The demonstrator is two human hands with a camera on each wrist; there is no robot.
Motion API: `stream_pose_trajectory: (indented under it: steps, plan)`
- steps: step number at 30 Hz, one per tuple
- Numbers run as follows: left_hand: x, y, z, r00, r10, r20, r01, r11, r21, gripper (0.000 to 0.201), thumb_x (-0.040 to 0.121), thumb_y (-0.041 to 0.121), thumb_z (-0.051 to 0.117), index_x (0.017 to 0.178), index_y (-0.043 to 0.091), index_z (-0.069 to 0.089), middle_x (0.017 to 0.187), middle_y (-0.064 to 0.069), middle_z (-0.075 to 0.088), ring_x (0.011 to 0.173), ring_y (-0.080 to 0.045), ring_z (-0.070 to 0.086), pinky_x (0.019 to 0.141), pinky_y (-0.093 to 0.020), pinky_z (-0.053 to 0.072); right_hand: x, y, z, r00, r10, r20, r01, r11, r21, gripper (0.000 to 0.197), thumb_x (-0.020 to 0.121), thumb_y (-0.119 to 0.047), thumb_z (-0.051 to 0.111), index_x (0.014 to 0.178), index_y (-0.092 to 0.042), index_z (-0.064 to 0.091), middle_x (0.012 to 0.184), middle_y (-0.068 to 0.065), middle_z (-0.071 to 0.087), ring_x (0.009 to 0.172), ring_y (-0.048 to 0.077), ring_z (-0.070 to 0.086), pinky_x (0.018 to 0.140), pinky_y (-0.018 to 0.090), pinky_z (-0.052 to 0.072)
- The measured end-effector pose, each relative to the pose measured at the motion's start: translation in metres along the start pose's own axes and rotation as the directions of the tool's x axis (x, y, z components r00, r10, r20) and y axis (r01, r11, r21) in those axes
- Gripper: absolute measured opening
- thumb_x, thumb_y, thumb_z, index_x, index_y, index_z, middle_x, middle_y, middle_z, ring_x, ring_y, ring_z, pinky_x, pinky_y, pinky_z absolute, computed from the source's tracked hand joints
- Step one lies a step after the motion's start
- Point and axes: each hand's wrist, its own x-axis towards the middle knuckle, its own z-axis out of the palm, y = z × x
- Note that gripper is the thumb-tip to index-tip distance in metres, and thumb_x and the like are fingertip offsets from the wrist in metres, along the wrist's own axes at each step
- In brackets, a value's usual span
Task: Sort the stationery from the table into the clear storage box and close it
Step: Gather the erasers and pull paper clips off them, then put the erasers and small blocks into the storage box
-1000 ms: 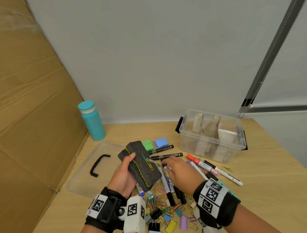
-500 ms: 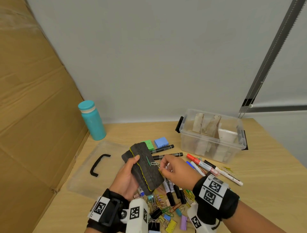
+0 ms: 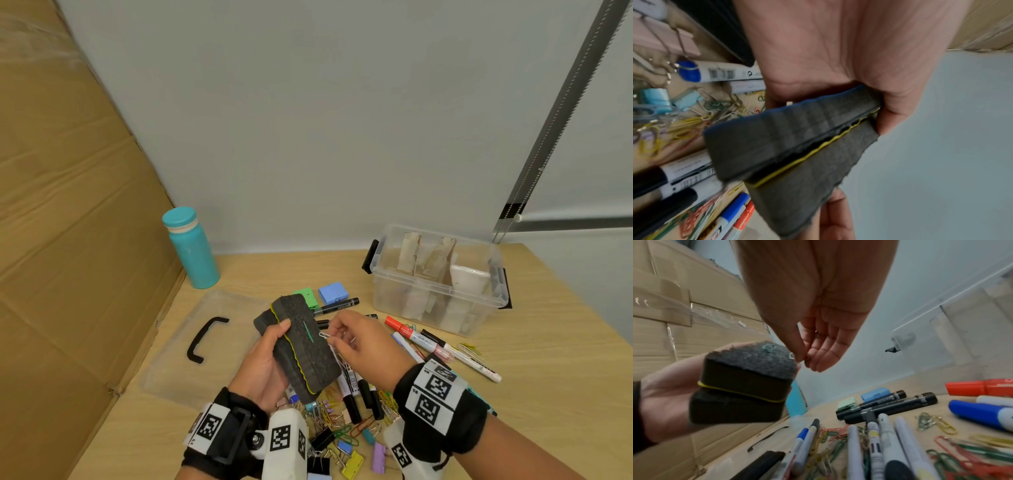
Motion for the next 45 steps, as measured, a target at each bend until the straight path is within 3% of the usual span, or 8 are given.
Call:
stream_pose_trajectory:
  steps: [6, 10, 17, 23, 26, 30, 35, 45]
  plan:
    - [-0.002, 0.0, -0.001, 0.999, 0.024, -0.028, -0.024, 1.0, 0.004, 0.054, 0.08, 0.031, 0.057, 0.127, 0.005, 0.053, 0.121, -0.023, 0.063, 0.111, -0.036, 0.06, 0.093, -0.052, 0.047, -0.008, 0.012, 0.002, 0.999, -0.01, 0.052, 0.021, 0.974, -0.224, 0.024, 0.093, -0.019, 0.05, 0.117, -0.024, 0.055, 0.119, -0.008, 0.048, 0.106, 0.009, 0.048, 0.086, 0.025, 0.043]
    - [-0.01, -0.008, 0.018, 0.999, 0.041, 0.0, -0.041, 0.994, 0.101, 0.038, 0.091, 0.024, 0.05, 0.124, 0.007, 0.056, 0.116, -0.02, 0.066, 0.106, -0.032, 0.065, 0.092, -0.048, 0.051, -0.009, -0.013, 0.005, 1.0, -0.019, -0.024, 0.021, 0.996, 0.087, 0.017, 0.094, -0.033, 0.052, 0.108, -0.025, 0.056, 0.099, -0.01, 0.053, 0.084, 0.004, 0.052, 0.074, 0.017, 0.044]
    - [-0.017, -0.004, 0.023, 0.995, 0.094, 0.021, -0.096, 0.95, 0.296, 0.05, 0.083, 0.029, 0.067, 0.128, 0.01, 0.054, 0.117, -0.02, 0.066, 0.108, -0.035, 0.062, 0.09, -0.047, 0.053, -0.008, -0.019, 0.001, 0.998, 0.065, 0.005, -0.065, 0.972, 0.228, 0.012, 0.091, -0.011, 0.051, 0.093, -0.022, 0.053, 0.081, -0.01, 0.052, 0.069, 0.004, 0.049, 0.063, 0.015, 0.044]
    - [-0.031, 0.037, -0.001, 0.975, 0.213, -0.067, -0.202, 0.969, 0.143, 0.048, 0.079, 0.028, 0.059, 0.123, 0.009, 0.057, 0.108, -0.015, 0.069, 0.095, -0.028, 0.068, 0.083, -0.042, 0.057, -0.011, 0.004, 0.014, 0.997, 0.048, 0.067, -0.031, 0.973, -0.228, 0.016, 0.093, -0.011, 0.047, 0.104, -0.019, 0.055, 0.103, -0.004, 0.053, 0.089, 0.011, 0.053, 0.074, 0.021, 0.044]
    - [-0.042, 0.049, -0.022, 0.955, 0.253, -0.157, -0.24, 0.966, 0.101, 0.049, 0.081, 0.03, 0.059, 0.125, 0.012, 0.057, 0.119, -0.013, 0.066, 0.101, -0.025, 0.066, 0.081, -0.038, 0.058, -0.011, 0.01, 0.02, 0.96, 0.116, 0.256, 0.05, 0.827, -0.559, 0.03, 0.089, -0.008, 0.048, 0.117, -0.018, 0.054, 0.123, 0.002, 0.049, 0.112, 0.023, 0.045, 0.087, 0.032, 0.041]
    - [-0.057, 0.049, -0.049, 0.934, 0.263, -0.242, -0.243, 0.964, 0.113, 0.043, 0.088, 0.03, 0.054, 0.128, 0.013, 0.055, 0.118, -0.012, 0.066, 0.103, -0.026, 0.064, 0.091, -0.043, 0.051, -0.001, -0.012, 0.044, 0.936, -0.143, 0.322, 0.288, 0.837, -0.465, 0.036, 0.088, -0.006, 0.05, 0.123, -0.014, 0.053, 0.129, 0.007, 0.049, 0.118, 0.026, 0.043, 0.095, 0.038, 0.043]
    - [-0.069, 0.04, -0.072, 0.915, 0.248, -0.318, -0.208, 0.966, 0.155, 0.04, 0.089, 0.029, 0.055, 0.126, 0.014, 0.056, 0.115, -0.014, 0.065, 0.102, -0.03, 0.063, 0.088, -0.046, 0.05, 0.013, -0.036, 0.095, 0.752, -0.395, 0.528, 0.627, 0.676, -0.388, 0.04, 0.085, -0.001, 0.054, 0.124, -0.006, 0.05, 0.125, 0.016, 0.052, 0.108, 0.034, 0.05, 0.083, 0.047, 0.048]
    - [-0.081, 0.045, -0.1, 0.892, 0.257, -0.372, -0.203, 0.963, 0.178, 0.05, 0.084, 0.034, 0.06, 0.131, 0.018, 0.053, 0.125, -0.011, 0.063, 0.115, -0.029, 0.059, 0.095, -0.05, 0.047, 0.029, -0.033, 0.127, 0.704, -0.359, 0.612, 0.674, 0.607, -0.42, 0.039, 0.084, -0.009, 0.062, 0.122, -0.016, 0.054, 0.128, 0.012, 0.051, 0.112, 0.036, 0.047, 0.087, 0.048, 0.048]
